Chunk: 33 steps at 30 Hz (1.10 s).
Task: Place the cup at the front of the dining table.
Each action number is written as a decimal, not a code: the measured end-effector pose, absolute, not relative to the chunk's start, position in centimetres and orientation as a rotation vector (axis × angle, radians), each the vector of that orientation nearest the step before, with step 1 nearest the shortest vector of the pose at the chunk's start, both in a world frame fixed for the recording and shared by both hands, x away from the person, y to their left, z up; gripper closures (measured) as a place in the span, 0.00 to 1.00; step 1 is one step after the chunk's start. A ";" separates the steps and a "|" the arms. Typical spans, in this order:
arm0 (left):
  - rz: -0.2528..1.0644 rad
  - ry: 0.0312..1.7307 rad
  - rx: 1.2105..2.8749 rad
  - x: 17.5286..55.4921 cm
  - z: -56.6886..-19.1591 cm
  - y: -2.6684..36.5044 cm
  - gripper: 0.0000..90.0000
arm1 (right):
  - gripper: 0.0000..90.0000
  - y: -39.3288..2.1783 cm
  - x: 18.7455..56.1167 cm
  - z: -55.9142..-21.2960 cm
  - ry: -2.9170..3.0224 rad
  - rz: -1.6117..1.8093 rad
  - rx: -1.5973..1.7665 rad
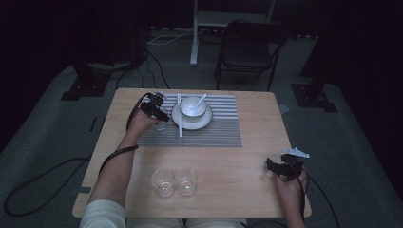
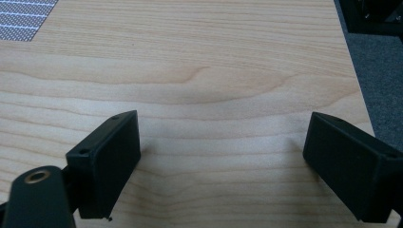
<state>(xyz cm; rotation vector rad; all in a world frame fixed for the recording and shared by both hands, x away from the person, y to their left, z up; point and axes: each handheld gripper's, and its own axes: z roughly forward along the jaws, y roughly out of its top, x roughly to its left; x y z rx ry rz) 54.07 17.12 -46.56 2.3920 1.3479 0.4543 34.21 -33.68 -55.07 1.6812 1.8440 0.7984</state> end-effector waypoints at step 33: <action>0.459 1.346 2.259 51.1 -49.7 19.7 0.00 | 0.13 -33.7 34.1 -55.1 1.845 0.798 1.681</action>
